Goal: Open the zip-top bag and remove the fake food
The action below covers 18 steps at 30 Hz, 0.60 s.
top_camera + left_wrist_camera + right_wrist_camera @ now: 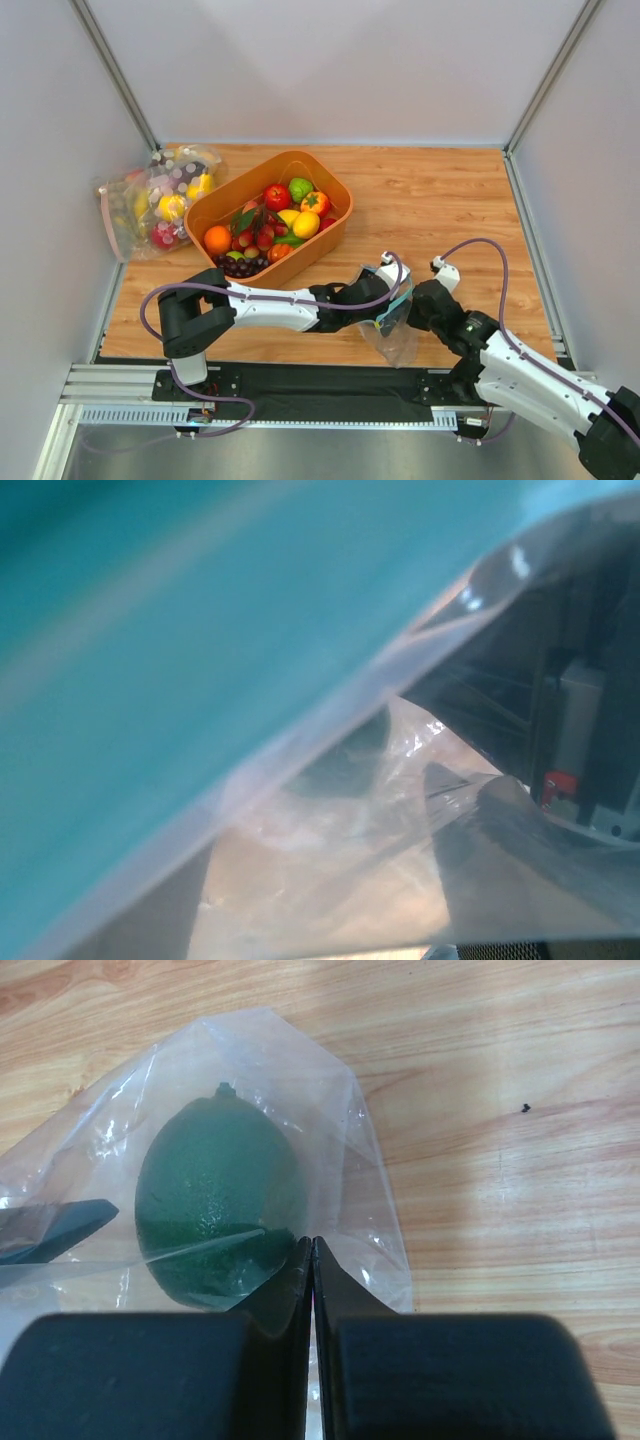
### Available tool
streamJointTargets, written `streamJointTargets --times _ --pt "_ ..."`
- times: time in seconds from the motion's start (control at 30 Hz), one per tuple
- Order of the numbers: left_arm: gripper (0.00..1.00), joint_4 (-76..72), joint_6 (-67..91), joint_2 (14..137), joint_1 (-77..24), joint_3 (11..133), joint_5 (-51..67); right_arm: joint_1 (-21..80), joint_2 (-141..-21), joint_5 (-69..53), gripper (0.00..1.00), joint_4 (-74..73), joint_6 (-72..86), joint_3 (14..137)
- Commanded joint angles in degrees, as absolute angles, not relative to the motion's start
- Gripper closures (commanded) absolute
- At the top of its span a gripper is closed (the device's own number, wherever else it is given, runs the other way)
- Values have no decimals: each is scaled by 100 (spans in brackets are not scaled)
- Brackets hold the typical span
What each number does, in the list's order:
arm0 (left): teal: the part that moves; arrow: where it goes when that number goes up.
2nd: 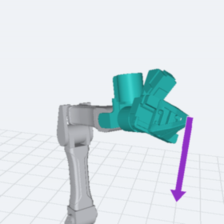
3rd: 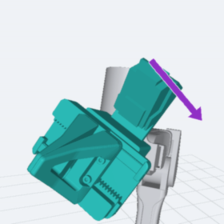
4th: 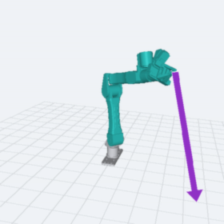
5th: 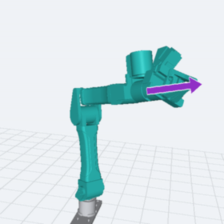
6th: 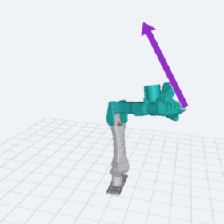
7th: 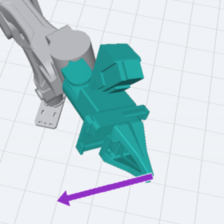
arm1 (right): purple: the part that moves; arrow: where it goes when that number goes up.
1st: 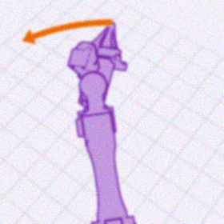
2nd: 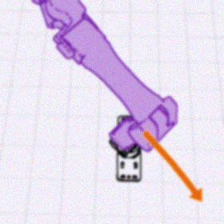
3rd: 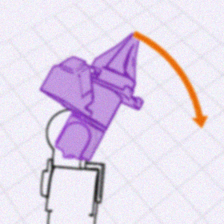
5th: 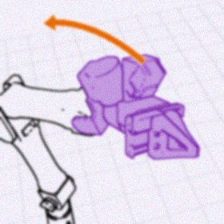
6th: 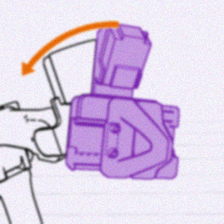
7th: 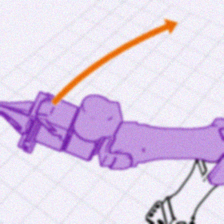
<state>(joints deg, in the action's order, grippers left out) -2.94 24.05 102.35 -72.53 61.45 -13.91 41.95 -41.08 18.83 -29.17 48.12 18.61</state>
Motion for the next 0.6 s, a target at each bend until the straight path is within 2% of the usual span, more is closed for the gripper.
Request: streamJointTargets --times 0.0,0.3,0.57 --pt "13 -659 2285 10283 -7216 6082 -1266 4105 -4096 1942 100 -2716 4781 1802" --pt "11 -1116 1987 10090 -7190 5581 -712 3797 -4122 1890 100 -2672 4623 1916" --pt "10 -818 1767 10257 -7181 5976 -747 3736 -4912 1820 100 -2400 4360 2188"
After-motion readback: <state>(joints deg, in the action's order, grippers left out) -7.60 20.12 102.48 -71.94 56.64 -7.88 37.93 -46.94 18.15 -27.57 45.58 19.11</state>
